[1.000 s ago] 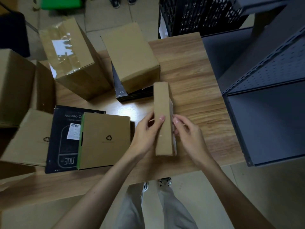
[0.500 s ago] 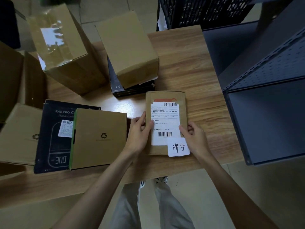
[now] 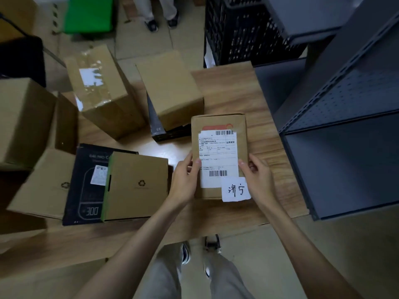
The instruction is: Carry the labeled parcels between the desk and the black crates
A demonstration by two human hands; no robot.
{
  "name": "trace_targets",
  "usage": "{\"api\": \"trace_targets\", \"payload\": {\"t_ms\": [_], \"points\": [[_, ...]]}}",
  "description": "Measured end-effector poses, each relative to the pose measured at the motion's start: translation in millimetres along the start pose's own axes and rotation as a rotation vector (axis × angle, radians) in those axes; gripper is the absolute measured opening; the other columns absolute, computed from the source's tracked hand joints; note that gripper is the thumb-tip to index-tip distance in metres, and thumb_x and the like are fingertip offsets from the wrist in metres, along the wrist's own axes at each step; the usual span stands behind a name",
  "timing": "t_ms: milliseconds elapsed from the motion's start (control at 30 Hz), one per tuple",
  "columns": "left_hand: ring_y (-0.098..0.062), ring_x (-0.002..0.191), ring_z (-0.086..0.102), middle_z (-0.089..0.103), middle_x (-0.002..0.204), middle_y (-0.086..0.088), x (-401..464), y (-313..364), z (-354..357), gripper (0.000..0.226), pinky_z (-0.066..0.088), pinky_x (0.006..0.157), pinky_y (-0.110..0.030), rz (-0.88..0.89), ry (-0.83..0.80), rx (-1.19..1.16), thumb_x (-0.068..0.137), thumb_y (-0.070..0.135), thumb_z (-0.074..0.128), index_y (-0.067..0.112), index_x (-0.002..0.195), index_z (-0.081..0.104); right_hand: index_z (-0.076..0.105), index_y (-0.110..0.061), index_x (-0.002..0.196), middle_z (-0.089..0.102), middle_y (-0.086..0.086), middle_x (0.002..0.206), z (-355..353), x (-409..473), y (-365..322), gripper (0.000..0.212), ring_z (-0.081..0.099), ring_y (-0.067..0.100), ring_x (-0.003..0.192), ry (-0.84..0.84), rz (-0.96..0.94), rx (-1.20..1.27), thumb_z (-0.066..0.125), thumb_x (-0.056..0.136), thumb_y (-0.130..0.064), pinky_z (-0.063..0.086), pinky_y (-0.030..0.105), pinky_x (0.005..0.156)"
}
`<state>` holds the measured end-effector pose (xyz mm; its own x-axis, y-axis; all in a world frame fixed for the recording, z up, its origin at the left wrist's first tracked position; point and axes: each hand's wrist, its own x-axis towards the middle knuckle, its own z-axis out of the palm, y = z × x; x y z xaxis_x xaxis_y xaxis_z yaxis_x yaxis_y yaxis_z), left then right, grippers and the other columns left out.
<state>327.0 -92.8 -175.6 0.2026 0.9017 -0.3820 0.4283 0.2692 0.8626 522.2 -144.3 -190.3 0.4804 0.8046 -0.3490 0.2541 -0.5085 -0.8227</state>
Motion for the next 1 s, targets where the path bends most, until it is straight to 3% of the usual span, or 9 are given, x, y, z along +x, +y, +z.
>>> {"api": "trace_targets", "payload": {"t_ms": [100, 167, 267, 333, 467, 667, 800, 933, 1000], "points": [[0.006, 0.101, 0.062, 0.065, 0.122, 0.010, -9, 43, -15, 0.040, 0.050, 0.085, -0.010, 0.045, 0.048, -0.034, 0.107, 0.038, 0.044, 0.034, 0.146, 0.052, 0.056, -0.016, 0.140, 0.059, 0.007, 0.123, -21, -6, -43, 0.047, 0.064, 0.015, 0.094, 0.013, -0.087, 0.042, 0.060, 0.098, -0.037, 0.054, 0.017, 0.064], [0.000, 0.113, 0.061, 0.062, 0.132, 0.009, -16, 77, -28, 0.052, 0.052, 0.101, -0.030, 0.088, 0.067, -0.066, 0.101, 0.054, 0.045, 0.037, 0.150, 0.047, 0.058, -0.019, 0.137, 0.062, 0.003, 0.124, -37, -13, -80, 0.045, 0.067, 0.021, 0.097, 0.023, -0.153, 0.074, 0.059, 0.098, -0.041, 0.058, 0.030, 0.067], [0.019, 0.099, 0.056, 0.055, 0.121, 0.022, -32, 136, -54, 0.043, 0.047, 0.088, -0.005, 0.190, 0.146, -0.085, 0.106, 0.043, 0.048, 0.032, 0.147, 0.045, 0.060, -0.019, 0.134, 0.060, -0.009, 0.113, -62, -31, -150, 0.036, 0.065, 0.020, 0.101, 0.060, -0.278, 0.120, 0.057, 0.101, -0.033, 0.058, 0.039, 0.084], [0.021, 0.094, 0.057, 0.060, 0.113, 0.024, -41, 172, -75, 0.037, 0.044, 0.081, -0.003, 0.261, 0.232, -0.078, 0.105, 0.037, 0.052, 0.034, 0.141, 0.044, 0.060, -0.021, 0.133, 0.058, -0.019, 0.109, -77, -45, -193, 0.034, 0.062, 0.018, 0.108, 0.068, -0.353, 0.147, 0.057, 0.101, -0.032, 0.053, 0.037, 0.094], [-0.006, 0.117, 0.062, 0.067, 0.129, 0.012, -55, 243, -124, 0.062, 0.051, 0.104, -0.038, 0.377, 0.343, -0.113, 0.092, 0.060, 0.059, 0.022, 0.141, 0.059, 0.055, -0.018, 0.142, 0.061, -0.002, 0.135, -100, -58, -274, 0.072, 0.058, 0.015, 0.122, 0.100, -0.468, 0.174, 0.054, 0.088, -0.065, 0.049, 0.044, 0.104], [-0.003, 0.123, 0.048, 0.053, 0.137, 0.009, -99, 337, -188, 0.052, 0.041, 0.088, -0.006, 0.603, 0.425, -0.123, 0.103, 0.035, 0.056, 0.010, 0.149, 0.048, 0.056, -0.018, 0.139, 0.061, -0.001, 0.136, -121, -87, -375, 0.089, 0.058, 0.016, 0.125, 0.114, -0.694, 0.304, 0.052, 0.076, -0.081, 0.048, 0.046, 0.106], [-0.010, 0.120, 0.063, 0.066, 0.135, 0.004, -123, 366, -229, 0.053, 0.055, 0.101, -0.039, 0.678, 0.432, -0.183, 0.099, 0.044, 0.060, 0.019, 0.146, 0.055, 0.058, -0.015, 0.136, 0.065, 0.001, 0.133, -125, -119, -425, 0.078, 0.060, 0.017, 0.124, 0.138, -0.773, 0.329, 0.054, 0.081, -0.071, 0.049, 0.047, 0.105], [-0.011, 0.125, 0.061, 0.064, 0.138, 0.006, -142, 378, -263, 0.068, 0.054, 0.103, -0.041, 0.742, 0.468, -0.203, 0.088, 0.065, 0.059, 0.025, 0.143, 0.057, 0.064, -0.015, 0.127, 0.072, -0.011, 0.110, -120, -157, -459, 0.032, 0.068, -0.002, 0.100, 0.109, -0.844, 0.365, 0.059, 0.100, -0.030, 0.056, 0.031, 0.094], [-0.012, 0.124, 0.061, 0.064, 0.137, 0.003, -148, 380, -272, 0.063, 0.055, 0.102, -0.037, 0.764, 0.468, -0.225, 0.092, 0.059, 0.060, 0.022, 0.143, 0.058, 0.063, -0.015, 0.128, 0.068, -0.020, 0.104, -114, -163, -466, 0.029, 0.065, -0.011, 0.093, 0.116, -0.883, 0.374, 0.058, 0.101, -0.022, 0.055, 0.019, 0.087]]}}
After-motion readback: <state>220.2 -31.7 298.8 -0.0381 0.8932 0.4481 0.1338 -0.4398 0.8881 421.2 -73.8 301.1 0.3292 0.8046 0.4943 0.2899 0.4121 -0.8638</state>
